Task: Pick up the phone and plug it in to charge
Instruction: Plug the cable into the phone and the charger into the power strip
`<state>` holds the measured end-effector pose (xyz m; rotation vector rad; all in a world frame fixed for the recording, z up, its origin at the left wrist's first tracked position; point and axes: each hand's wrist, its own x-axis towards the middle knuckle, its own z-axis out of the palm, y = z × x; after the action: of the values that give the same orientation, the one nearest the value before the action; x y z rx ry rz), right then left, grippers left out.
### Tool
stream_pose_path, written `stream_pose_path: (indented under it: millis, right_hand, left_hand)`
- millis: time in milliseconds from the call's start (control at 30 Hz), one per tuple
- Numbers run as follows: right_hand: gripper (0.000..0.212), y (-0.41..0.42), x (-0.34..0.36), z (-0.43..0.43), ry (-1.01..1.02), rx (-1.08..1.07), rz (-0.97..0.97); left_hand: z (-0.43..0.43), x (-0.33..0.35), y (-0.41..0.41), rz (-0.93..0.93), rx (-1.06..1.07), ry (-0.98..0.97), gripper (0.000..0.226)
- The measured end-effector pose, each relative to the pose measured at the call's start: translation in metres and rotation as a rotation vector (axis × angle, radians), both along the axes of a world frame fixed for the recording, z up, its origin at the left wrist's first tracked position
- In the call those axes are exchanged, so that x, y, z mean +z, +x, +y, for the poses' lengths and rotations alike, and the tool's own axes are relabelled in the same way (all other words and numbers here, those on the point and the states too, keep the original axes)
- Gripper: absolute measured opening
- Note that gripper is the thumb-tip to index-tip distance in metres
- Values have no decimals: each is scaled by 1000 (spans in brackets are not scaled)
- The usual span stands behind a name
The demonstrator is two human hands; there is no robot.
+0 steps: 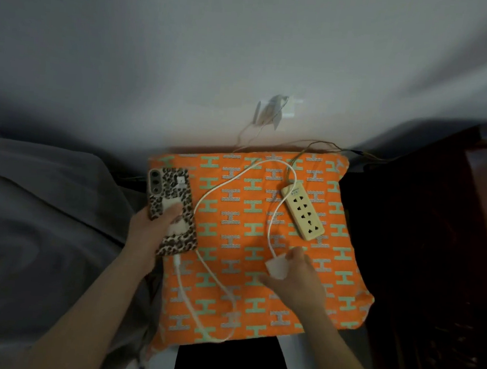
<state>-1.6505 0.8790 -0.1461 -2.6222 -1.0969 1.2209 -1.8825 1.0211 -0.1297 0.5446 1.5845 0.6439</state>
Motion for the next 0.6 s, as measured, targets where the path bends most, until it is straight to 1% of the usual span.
stream_pose_path:
  millis: [100,167,200,233,267,300,333,400,467,500,533,600]
  right_hand:
    - [84,-5,-16,3,19,134,-200]
    - [90,0,-24,6,38,160,-275]
    - [85,5,-25,8,22,156,-266]
    - [74,12,-25,10,-3,146,-226]
    - [59,20,-21,11,-23,113,-149]
    - [45,32,-16,10,-17,24,-17]
    - [37,45,-8,7,21,-127,158]
    - [39,69,16,-5,166,-487,493]
    - [39,91,35,-20,346,-772,819]
    - [39,99,42,-23,428,-847,979]
    - [40,107,48,-25,495,-863,1097]
    - [44,113,54,-19,579,-793,1203]
  left_hand:
    - [-16,-20,-18,79,-28,-57,19]
    - [-28,-31,-22,86,-28,-99,20]
    - [-32,-35,-21,81,-25,-110,20]
    - [-36,-39,-18,76,-25,-114,21]
    - [-39,-41,-14,75,-27,-113,22]
    - [-40,-43,-10,66,-33,-113,22]
    - [-40,-45,-5,50,-47,-115,22]
    - [-37,-47,4,14,-82,-101,25]
    - [-31,-50,16,28,-147,-25,27]
    - [-28,-50,21,58,-202,38,26]
    - [-25,-52,28,89,-275,98,27]
    - [-21,-54,36,120,-431,169,27]
